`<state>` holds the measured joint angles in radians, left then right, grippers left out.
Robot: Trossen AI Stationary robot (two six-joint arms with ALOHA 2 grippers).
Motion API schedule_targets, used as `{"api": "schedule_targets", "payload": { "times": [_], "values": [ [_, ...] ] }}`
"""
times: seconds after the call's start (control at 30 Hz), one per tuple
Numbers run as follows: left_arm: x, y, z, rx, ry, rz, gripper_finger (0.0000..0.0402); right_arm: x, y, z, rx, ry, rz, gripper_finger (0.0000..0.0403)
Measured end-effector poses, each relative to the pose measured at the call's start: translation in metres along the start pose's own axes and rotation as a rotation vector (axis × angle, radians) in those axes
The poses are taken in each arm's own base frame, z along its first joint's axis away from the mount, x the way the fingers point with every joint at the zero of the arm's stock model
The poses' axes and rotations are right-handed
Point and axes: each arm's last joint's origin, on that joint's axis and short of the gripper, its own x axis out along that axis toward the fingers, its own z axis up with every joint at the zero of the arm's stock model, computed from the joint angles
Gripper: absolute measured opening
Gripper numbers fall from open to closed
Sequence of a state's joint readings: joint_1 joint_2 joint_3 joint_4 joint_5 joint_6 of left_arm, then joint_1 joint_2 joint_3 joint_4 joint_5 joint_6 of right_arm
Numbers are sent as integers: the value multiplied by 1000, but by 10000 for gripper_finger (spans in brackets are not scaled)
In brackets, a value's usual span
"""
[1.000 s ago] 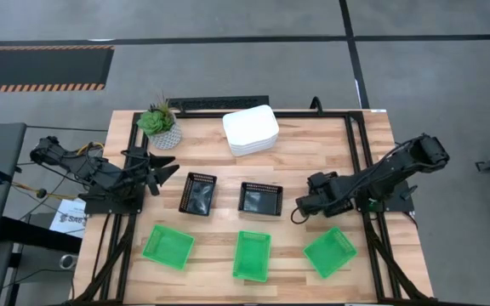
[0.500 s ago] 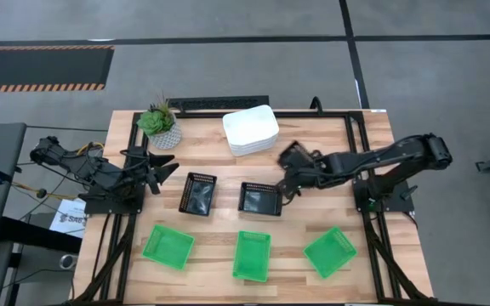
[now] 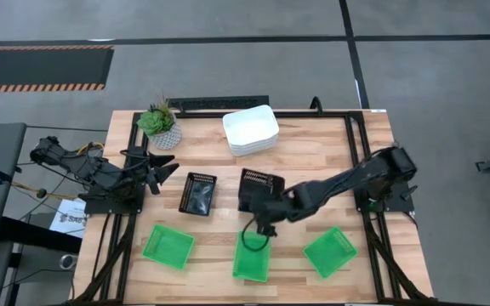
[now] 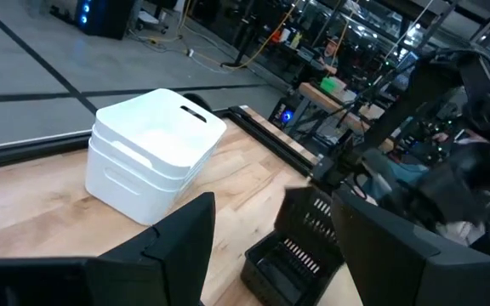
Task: Stack baskets by color
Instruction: Stack the right black bin on top of the center black bin
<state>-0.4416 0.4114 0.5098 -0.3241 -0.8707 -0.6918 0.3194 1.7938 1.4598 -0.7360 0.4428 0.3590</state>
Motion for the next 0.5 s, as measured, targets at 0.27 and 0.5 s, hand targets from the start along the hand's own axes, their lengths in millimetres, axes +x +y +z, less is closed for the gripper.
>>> {"api": "schedule_targets", "payload": {
  "times": [0.27, 0.5],
  "values": [
    [0, 0, 0, -4, 0, 0, 224, 25, 22, -10, -16, 147, -28, 3],
    [0, 0, 0, -3, 0, 0, 224, 35, 23, -14, -16, 191, -11, 6]
  ]
}}
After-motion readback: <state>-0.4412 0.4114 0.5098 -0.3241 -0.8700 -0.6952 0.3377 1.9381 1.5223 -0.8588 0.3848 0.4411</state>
